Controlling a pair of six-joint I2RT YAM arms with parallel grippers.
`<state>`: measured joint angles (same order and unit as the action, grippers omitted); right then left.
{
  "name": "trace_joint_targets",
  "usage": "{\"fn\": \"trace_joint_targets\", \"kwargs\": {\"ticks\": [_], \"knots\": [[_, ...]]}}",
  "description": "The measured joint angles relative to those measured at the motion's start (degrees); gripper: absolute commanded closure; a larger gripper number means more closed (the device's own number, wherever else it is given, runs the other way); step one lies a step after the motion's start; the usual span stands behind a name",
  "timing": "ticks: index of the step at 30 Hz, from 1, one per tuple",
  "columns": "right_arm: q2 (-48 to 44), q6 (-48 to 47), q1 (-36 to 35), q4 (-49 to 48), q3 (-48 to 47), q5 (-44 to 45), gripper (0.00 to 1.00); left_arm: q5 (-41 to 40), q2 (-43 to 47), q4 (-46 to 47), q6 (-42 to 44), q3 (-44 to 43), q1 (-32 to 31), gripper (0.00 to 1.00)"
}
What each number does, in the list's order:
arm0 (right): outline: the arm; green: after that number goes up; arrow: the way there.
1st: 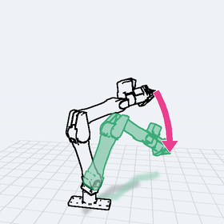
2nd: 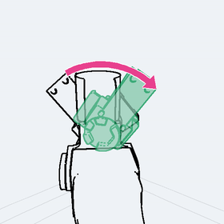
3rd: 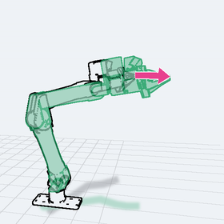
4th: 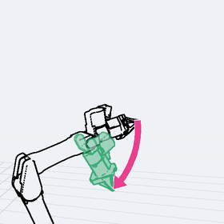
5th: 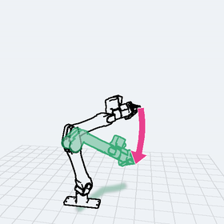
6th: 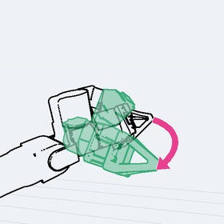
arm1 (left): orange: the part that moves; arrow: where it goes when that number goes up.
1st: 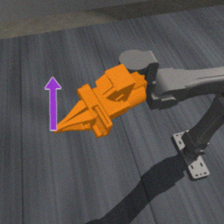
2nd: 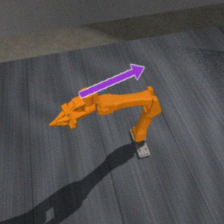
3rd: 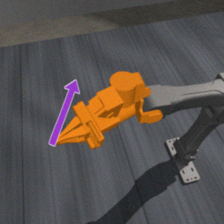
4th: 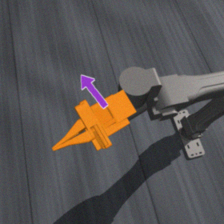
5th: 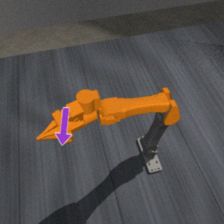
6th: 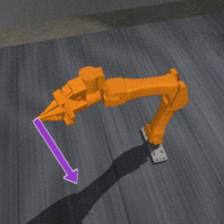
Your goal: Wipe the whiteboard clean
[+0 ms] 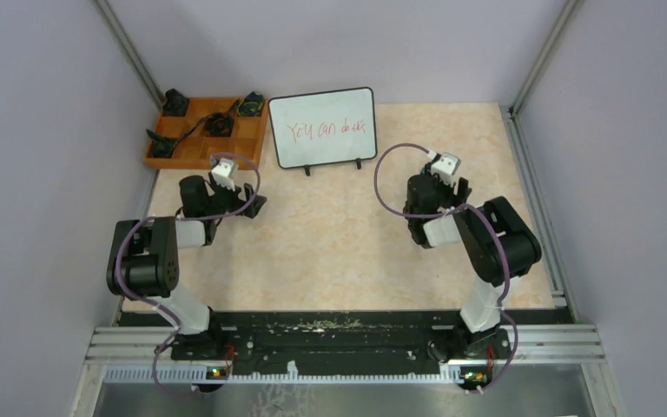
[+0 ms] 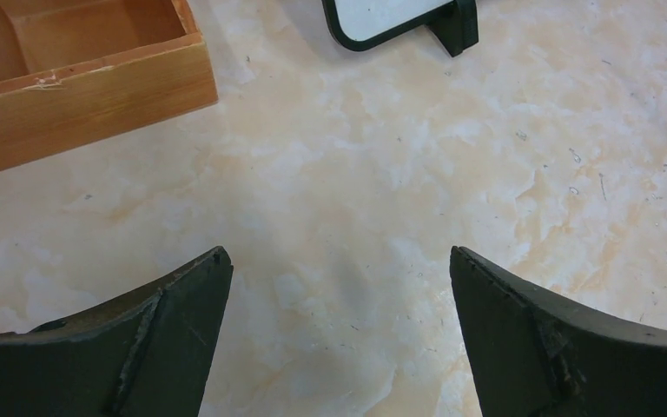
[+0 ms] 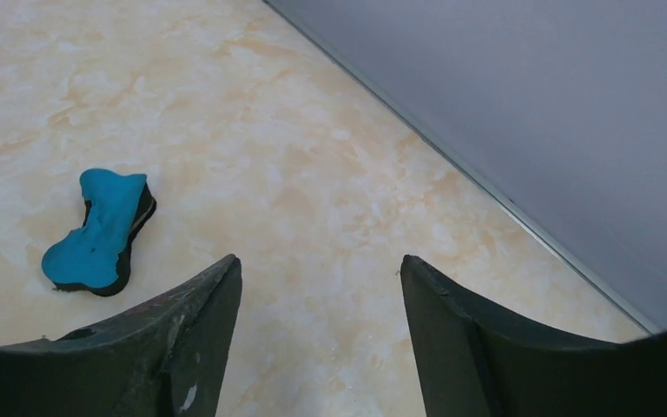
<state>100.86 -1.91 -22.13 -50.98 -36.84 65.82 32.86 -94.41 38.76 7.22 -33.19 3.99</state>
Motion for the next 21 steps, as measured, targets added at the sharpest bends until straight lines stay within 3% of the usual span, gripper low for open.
{"fn": "trace_joint_targets", "kwargs": {"ticks": [6,11,21], "knots": [[0.94,-6.56,-1.75,-12.66,1.97,6.62,0.18,0.24,-0.35,-1.42,-0.33,-0.74,0.31,0.0],[10.21,-22.47,-3.54,-31.15,-0.02,12.85,0.26,-4.28,-1.31,-1.97,-1.95,-2.51,0.37,0.0],[13.4,-34.51,-4.35,-36.09,-2.67,15.63,0.23,-12.0,0.42,-0.15,-4.04,0.2,0.42,0.0]]}}
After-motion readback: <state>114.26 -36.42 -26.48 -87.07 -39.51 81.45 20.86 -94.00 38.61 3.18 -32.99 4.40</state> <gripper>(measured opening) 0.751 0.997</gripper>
